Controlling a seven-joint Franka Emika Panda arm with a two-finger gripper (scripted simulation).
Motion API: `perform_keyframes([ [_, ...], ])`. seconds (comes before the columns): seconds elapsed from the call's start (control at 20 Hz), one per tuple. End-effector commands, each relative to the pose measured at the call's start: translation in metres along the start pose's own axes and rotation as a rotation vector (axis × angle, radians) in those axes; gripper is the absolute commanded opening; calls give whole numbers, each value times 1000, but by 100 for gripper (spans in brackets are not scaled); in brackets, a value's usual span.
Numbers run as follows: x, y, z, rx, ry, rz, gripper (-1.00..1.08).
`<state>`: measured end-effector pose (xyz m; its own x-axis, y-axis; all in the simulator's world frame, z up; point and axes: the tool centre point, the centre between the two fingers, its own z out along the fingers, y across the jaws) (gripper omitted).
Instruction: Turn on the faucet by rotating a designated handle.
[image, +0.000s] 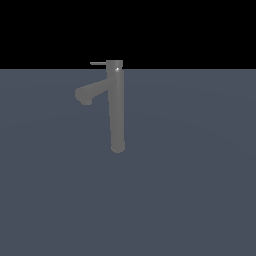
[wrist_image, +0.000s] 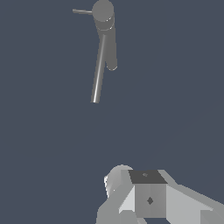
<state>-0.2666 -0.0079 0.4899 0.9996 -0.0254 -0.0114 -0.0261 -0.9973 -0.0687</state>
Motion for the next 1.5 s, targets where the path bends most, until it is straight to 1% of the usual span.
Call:
perform_keyframes([
  [0.0,0,0,0,0,0,0,-100],
  [0.3,8,-3,5,-2,0,4,-100],
  [0.6,31,-12,21,-6,2,16,-100],
  [0.9,68,-25,45,-13,4,34,-100],
  [1.45,152,-50,99,-29,8,74,-100],
])
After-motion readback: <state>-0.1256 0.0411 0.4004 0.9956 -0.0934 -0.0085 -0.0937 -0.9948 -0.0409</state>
